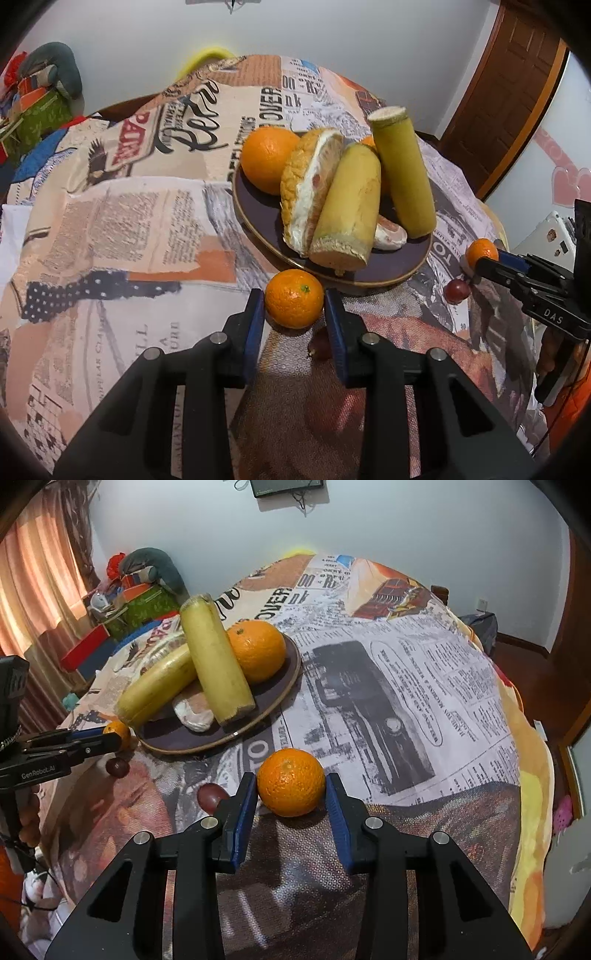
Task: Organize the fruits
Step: 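Grasp a small orange with the right gripper while the left gripper grasps another orange, then place the right gripper's orange on the plate while the left gripper places its orange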
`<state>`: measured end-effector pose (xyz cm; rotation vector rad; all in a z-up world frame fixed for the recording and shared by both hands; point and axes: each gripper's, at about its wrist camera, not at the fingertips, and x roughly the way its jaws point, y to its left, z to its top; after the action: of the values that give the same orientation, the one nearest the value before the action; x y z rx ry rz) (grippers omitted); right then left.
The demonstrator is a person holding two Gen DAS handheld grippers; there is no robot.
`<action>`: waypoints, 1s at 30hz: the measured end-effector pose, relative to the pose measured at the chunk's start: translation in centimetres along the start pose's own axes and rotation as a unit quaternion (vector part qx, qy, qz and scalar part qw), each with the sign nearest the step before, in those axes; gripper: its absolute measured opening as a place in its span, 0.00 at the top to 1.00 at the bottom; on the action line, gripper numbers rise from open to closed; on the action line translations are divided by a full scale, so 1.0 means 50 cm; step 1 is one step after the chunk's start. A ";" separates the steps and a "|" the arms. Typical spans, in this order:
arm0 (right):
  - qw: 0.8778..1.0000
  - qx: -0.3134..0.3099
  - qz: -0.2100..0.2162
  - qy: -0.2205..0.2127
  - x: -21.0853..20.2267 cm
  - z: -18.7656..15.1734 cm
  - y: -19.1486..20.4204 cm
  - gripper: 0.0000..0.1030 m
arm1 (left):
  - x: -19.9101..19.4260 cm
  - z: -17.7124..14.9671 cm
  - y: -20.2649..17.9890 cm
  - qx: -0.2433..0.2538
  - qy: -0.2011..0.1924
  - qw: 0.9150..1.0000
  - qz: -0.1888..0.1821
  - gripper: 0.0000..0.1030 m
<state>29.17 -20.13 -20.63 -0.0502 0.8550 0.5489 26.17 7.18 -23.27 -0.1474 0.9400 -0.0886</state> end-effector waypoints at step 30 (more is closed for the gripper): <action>0.999 -0.041 0.006 -0.031 0.076 0.127 0.034 0.67 | 0.046 0.143 0.062 -0.010 -0.031 0.999 0.016 0.68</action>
<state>34.84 -15.37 -18.87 -0.1024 0.7732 0.5942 33.36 10.56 -21.46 -0.1518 0.8812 -0.0442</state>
